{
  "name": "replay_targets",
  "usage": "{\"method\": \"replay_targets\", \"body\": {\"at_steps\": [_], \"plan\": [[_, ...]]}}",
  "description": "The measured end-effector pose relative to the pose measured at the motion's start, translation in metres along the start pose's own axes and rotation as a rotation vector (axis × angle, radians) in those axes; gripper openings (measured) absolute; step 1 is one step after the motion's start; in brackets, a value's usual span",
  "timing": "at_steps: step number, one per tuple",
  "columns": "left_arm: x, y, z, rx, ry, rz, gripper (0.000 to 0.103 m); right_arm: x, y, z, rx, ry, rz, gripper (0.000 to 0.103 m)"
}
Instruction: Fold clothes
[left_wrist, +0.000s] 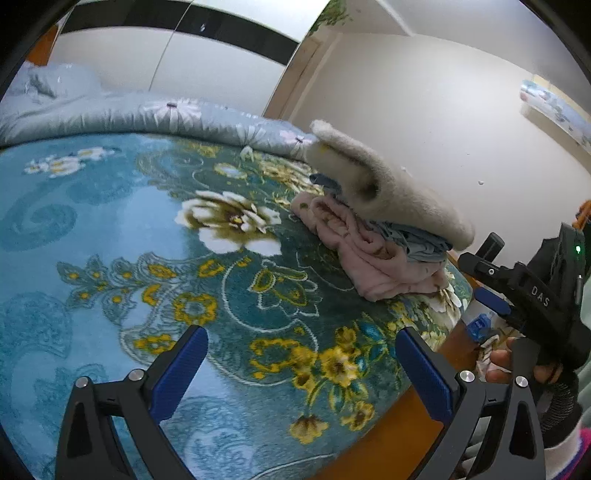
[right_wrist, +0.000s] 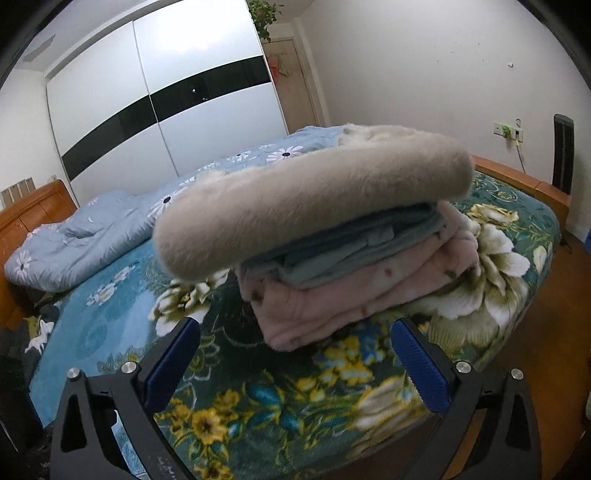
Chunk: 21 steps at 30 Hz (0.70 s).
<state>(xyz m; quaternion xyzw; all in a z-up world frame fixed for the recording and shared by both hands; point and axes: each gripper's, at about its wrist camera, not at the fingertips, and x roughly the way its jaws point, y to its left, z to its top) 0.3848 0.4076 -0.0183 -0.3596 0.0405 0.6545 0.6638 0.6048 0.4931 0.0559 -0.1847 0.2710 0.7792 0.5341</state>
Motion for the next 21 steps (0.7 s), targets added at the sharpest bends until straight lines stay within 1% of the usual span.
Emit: {"method": "replay_targets", "body": {"at_steps": [5,8,12,15,18,21], "plan": [[-0.012,0.003,-0.019,0.117,-0.077,0.011,0.103,-0.004,0.014,-0.013,-0.007,0.023,-0.018,0.103],[-0.014,0.002,-0.027,0.165,-0.078,0.015,0.103,-0.006,0.021,-0.021,-0.01,0.028,-0.035,0.103],[-0.02,-0.001,-0.032,0.212,-0.082,-0.023,0.103,-0.007,0.027,-0.032,0.014,0.035,-0.068,0.103],[-0.025,-0.004,-0.036,0.265,-0.08,-0.054,0.103,-0.01,0.034,-0.038,-0.013,0.046,-0.126,0.103],[-0.025,-0.001,-0.039,0.282,-0.071,-0.023,0.103,-0.012,0.041,-0.041,-0.031,0.057,-0.173,0.103],[-0.024,0.005,-0.039,0.265,-0.068,-0.003,0.103,-0.013,0.044,-0.042,-0.024,0.068,-0.2,0.103]]}}
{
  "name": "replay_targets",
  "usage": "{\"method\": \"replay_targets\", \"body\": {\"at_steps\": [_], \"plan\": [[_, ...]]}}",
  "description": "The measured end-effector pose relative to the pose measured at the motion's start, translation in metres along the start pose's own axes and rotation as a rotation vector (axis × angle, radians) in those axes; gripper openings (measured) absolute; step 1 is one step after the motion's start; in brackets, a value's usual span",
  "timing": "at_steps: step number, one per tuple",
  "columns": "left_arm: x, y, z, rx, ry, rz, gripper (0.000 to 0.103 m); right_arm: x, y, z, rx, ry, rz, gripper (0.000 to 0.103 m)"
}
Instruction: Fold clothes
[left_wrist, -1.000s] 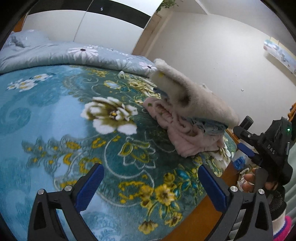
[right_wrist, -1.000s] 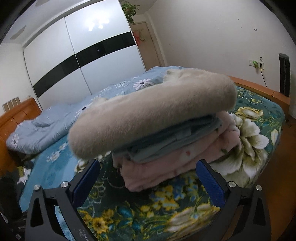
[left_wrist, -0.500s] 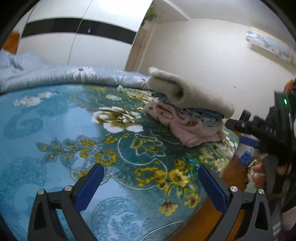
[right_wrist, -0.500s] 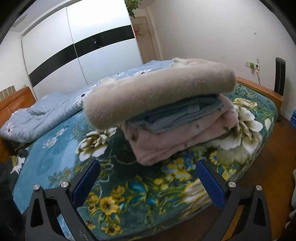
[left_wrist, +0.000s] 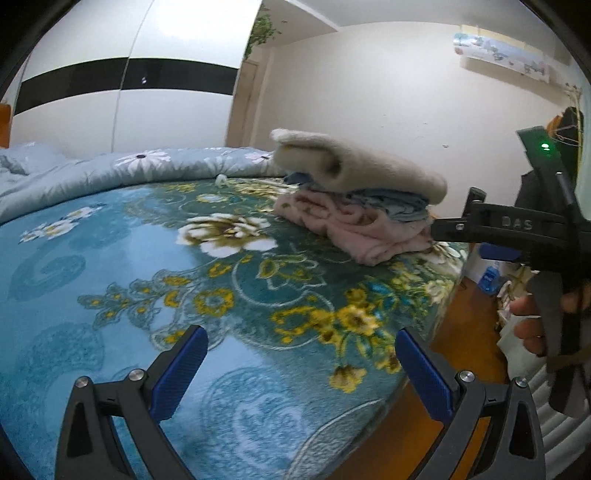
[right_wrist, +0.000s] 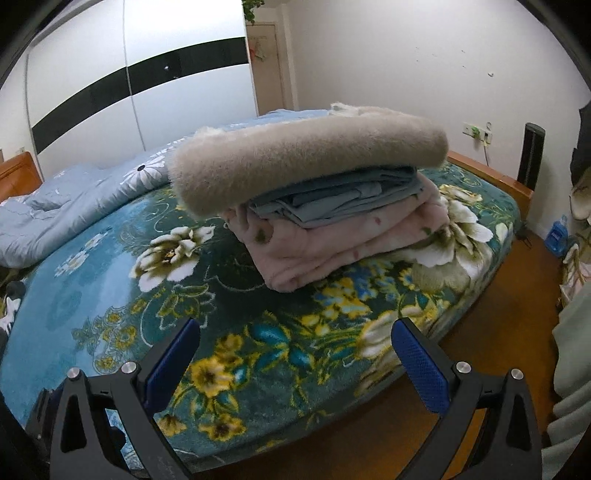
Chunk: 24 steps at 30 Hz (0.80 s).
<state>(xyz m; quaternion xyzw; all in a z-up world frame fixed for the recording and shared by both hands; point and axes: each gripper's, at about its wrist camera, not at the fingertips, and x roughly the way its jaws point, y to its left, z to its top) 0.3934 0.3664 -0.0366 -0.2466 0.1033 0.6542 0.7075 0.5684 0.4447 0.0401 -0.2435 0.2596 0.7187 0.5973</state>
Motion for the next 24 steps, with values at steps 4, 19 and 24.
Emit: {"method": "replay_targets", "body": {"at_steps": [4,19,24], "plan": [[0.0,0.006,-0.002,-0.004,0.0,0.022,0.103,-0.001,0.003,-0.001,0.021,0.03,-0.048,0.103],[-0.015,0.01,0.015,-0.075,-0.061,-0.049,0.103,-0.009,0.023,0.0,0.009,0.053,-0.125,0.103],[-0.017,0.012,0.014,-0.084,-0.073,-0.051,0.103,-0.005,0.034,-0.003,-0.013,0.052,-0.159,0.103]]}}
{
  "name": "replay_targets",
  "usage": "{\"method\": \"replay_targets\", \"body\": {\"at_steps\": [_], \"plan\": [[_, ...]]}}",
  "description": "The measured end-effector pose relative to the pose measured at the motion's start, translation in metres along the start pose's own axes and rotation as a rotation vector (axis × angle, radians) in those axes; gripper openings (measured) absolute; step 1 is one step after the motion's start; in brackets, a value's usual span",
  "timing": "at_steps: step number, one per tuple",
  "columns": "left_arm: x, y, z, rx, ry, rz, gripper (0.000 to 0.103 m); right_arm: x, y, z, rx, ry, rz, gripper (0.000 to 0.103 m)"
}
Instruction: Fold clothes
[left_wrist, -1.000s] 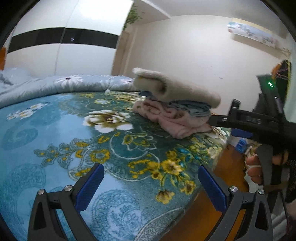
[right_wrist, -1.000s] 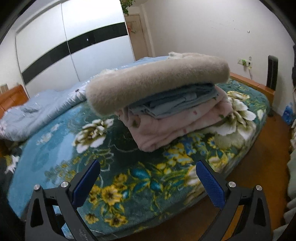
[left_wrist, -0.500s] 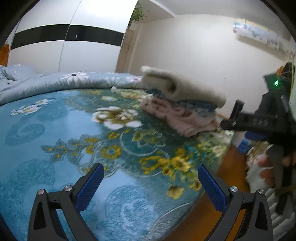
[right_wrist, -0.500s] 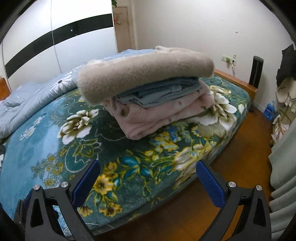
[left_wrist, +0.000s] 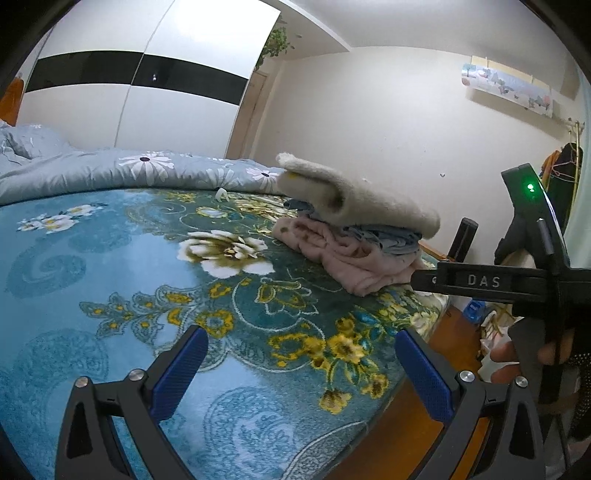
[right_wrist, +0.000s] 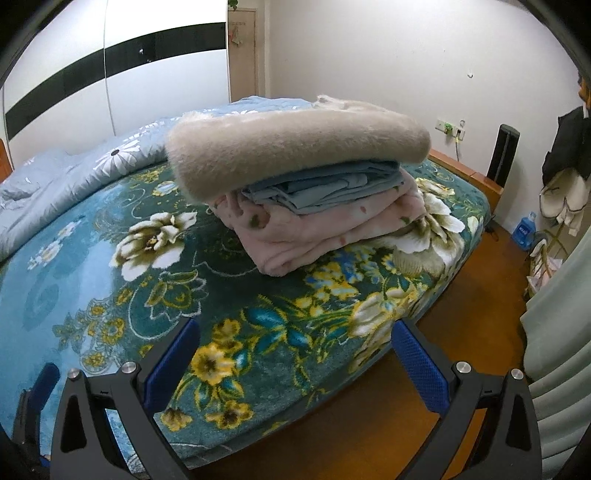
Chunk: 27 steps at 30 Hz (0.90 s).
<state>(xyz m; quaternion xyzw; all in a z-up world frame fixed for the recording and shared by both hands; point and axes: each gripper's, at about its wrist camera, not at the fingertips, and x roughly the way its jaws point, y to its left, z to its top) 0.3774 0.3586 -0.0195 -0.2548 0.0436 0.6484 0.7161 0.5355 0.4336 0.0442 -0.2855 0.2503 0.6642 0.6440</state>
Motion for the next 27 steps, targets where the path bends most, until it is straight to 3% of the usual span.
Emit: {"method": "replay_targets", "body": {"at_steps": [9,20,27], "plan": [[0.001,0.005,0.0,-0.028,0.01,-0.033,0.103,0.007,0.014,-0.001,0.013,0.024,-0.046,0.103],[0.002,0.028,0.0,-0.16,0.002,-0.029,0.103,0.013,0.04,-0.008,-0.002,0.05,-0.057,0.103],[0.0,0.029,0.0,-0.168,0.002,-0.055,0.103,0.012,0.049,-0.007,-0.013,0.046,-0.068,0.103]]}}
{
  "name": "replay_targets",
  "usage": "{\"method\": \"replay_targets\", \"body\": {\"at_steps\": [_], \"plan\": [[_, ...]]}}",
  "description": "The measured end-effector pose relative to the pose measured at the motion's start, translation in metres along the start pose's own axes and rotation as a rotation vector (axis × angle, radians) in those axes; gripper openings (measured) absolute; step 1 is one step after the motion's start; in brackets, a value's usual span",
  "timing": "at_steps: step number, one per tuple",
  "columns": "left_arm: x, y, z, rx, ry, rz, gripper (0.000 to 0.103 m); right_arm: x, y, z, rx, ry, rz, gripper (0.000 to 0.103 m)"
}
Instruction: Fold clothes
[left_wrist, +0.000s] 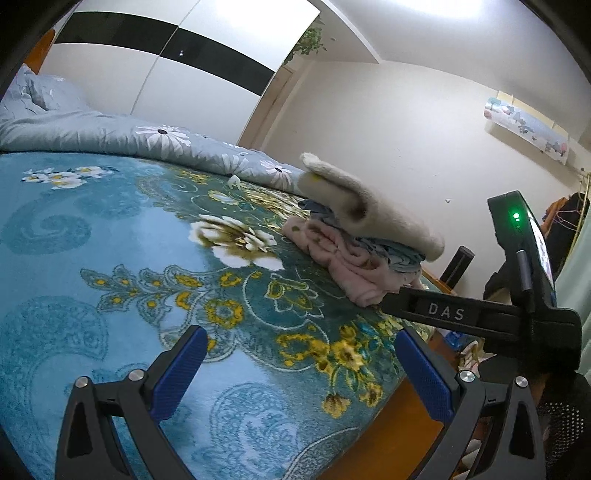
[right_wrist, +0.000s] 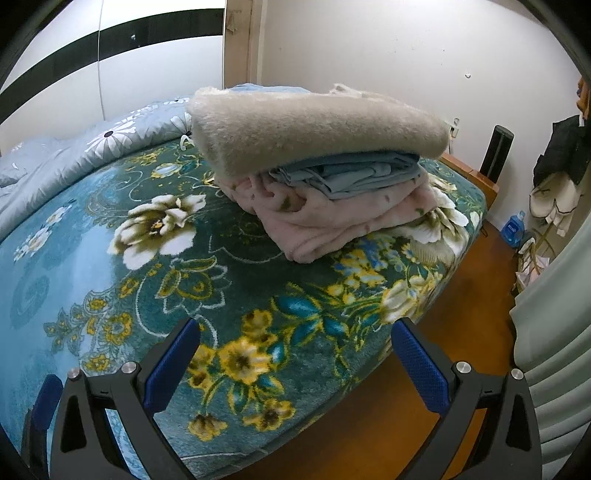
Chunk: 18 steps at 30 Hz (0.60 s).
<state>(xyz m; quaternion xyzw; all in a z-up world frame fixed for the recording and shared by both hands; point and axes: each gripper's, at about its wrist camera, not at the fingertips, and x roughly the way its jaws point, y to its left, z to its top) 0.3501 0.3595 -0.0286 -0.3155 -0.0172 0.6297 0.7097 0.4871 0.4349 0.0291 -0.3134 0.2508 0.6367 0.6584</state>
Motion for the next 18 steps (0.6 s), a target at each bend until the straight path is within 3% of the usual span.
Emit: {"method": "replay_targets", "body": {"at_steps": [18], "plan": [[-0.012,-0.001,-0.001,0.003,-0.084,0.075,0.103,0.004,0.005,-0.008,-0.015,0.038,0.004,0.103]]}}
